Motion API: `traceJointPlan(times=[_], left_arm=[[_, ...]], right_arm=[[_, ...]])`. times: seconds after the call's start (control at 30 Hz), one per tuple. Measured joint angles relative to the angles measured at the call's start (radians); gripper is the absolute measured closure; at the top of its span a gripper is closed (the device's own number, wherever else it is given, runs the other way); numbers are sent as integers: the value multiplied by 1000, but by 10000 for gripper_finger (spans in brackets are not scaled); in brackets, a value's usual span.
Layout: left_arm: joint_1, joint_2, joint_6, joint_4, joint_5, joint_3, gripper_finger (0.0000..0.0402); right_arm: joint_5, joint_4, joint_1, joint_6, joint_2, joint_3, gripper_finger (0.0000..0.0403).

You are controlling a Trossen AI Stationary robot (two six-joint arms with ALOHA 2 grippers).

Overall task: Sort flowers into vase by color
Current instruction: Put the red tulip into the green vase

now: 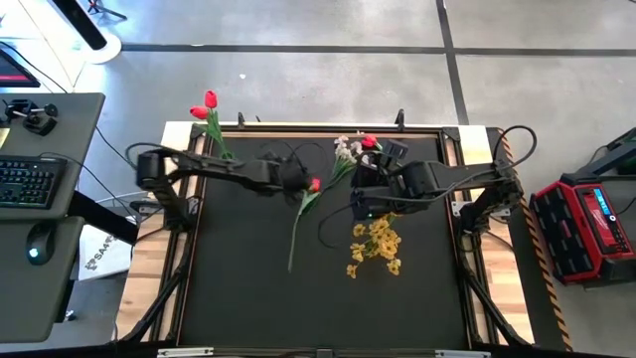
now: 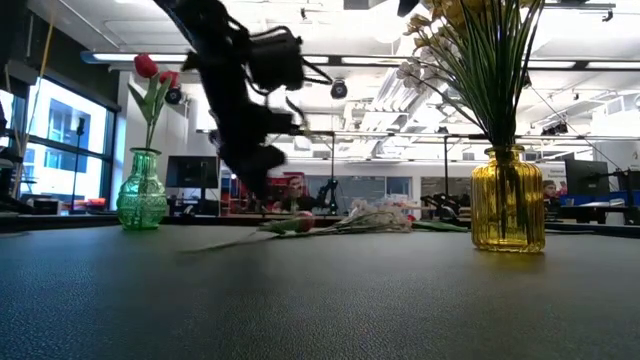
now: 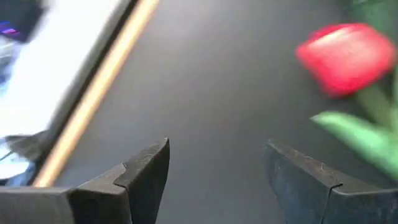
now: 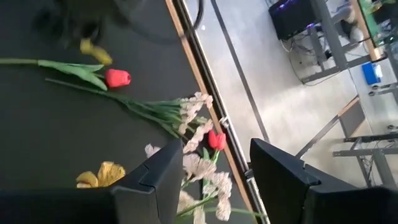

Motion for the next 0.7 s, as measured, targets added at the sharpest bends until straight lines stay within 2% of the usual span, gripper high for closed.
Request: traceJointPlan(times=[0.1, 0.2, 0.37, 0.53, 0.6, 0.7], left_arm=[[3, -96, -34, -117, -31, 0, 159], [-14, -168, -77, -106, 20, -39, 159], [-112, -224, -167, 229, 109, -243, 159], [-219, -171, -306, 610, 132, -412, 159], [-233, -125, -312, 664, 148, -416, 159], [-216, -49, -314, 633, 209, -372, 165]], right_arm=[[-4, -14, 6, 20, 0, 0, 231], [-3, -17, 18, 43, 0, -4, 231], [6, -24, 53, 79, 0, -44, 231], [6, -24, 82, 89, 0, -84, 231], [7, -23, 86, 89, 0, -93, 231], [5, -23, 84, 89, 0, -95, 231]])
